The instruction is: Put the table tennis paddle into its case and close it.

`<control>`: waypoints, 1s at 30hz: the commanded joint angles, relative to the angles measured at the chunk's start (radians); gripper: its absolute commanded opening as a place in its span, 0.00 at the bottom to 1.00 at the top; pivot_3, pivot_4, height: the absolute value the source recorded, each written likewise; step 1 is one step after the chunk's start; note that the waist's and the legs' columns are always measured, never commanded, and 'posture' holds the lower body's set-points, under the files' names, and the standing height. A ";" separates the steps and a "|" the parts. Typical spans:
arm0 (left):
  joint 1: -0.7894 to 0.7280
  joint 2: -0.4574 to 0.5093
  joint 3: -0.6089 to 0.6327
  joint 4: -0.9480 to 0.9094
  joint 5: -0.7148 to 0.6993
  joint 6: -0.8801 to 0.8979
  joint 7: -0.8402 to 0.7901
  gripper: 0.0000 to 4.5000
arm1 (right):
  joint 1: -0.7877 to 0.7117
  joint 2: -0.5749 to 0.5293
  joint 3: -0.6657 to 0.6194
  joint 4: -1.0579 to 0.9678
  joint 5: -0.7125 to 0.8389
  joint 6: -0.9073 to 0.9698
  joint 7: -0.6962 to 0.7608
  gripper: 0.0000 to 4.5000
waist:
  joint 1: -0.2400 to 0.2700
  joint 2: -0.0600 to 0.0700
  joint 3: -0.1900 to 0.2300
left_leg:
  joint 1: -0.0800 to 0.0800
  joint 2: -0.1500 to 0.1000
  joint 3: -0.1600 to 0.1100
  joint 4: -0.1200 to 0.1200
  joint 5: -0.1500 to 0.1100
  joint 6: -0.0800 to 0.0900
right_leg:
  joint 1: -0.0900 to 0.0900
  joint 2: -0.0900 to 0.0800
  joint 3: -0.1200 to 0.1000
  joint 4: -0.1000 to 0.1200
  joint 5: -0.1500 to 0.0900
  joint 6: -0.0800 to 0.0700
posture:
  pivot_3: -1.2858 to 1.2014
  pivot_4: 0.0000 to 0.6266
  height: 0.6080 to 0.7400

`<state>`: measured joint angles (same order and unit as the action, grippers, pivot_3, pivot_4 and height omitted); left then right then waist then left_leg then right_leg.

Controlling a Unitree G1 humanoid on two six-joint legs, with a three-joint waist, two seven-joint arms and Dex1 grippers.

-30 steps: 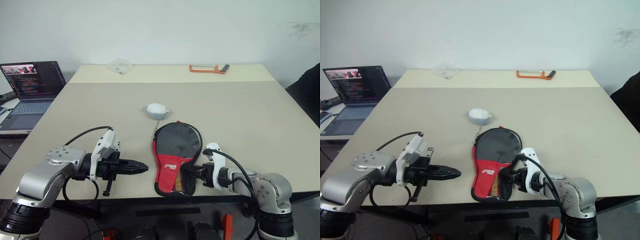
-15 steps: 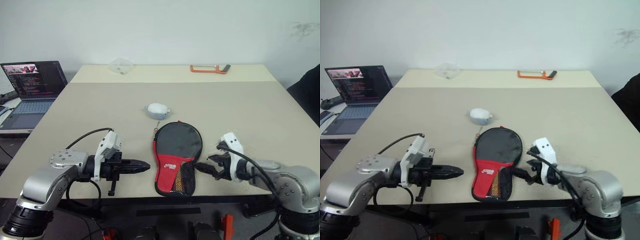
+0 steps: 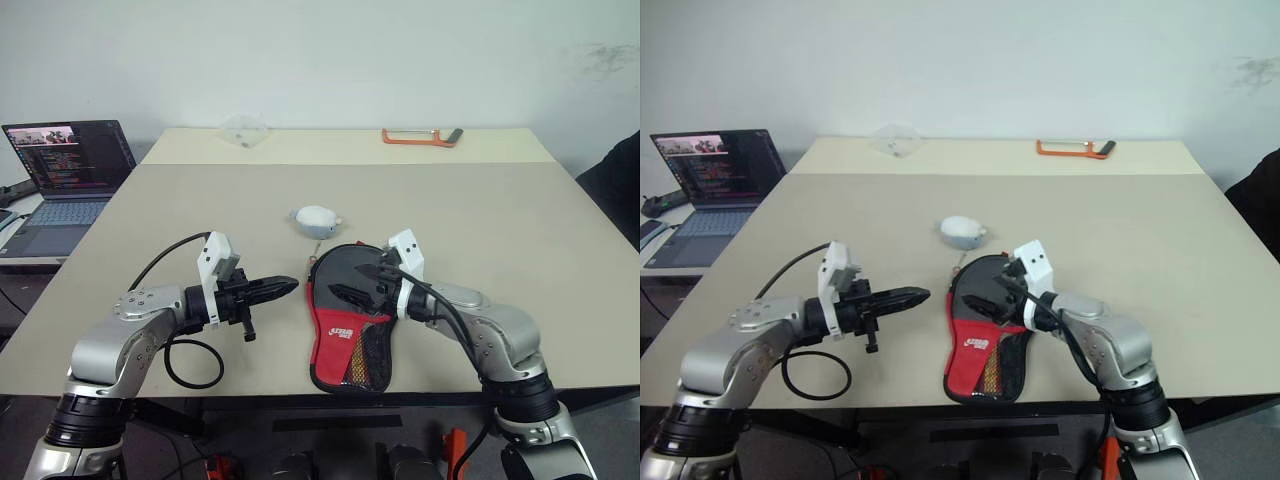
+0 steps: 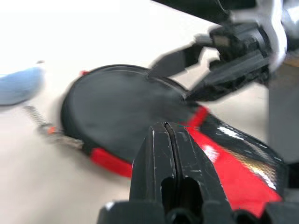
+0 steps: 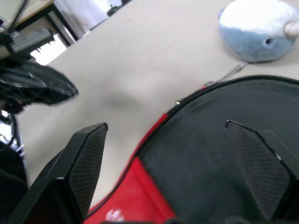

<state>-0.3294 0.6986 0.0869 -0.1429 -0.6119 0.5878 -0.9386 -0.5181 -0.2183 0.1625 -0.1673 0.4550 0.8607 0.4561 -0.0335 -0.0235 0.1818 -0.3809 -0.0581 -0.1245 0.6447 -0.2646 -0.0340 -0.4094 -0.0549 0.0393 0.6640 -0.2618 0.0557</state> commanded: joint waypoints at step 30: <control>-0.870 -0.429 -0.075 1.319 0.533 -0.455 0.519 0.99 | 0.035 0.054 0.053 0.178 -0.215 -0.216 0.011 1.00 | -0.008 -0.002 -0.001 | -0.001 -0.002 0.001 0.001 0.001 -0.003 | -0.002 0.000 0.001 0.001 0.001 0.001 | 0.52 0.24 1.00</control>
<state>-1.1673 0.2707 0.0062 1.1411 -0.0970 0.1617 -0.4500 -0.4893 -0.1710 0.2193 0.0196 0.2484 0.6350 0.4765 -0.0418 -0.0258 0.1804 -0.3821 -0.0600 -0.1234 0.6457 -0.2633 -0.0365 -0.4110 -0.0548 0.0399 0.6650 -0.2609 0.0567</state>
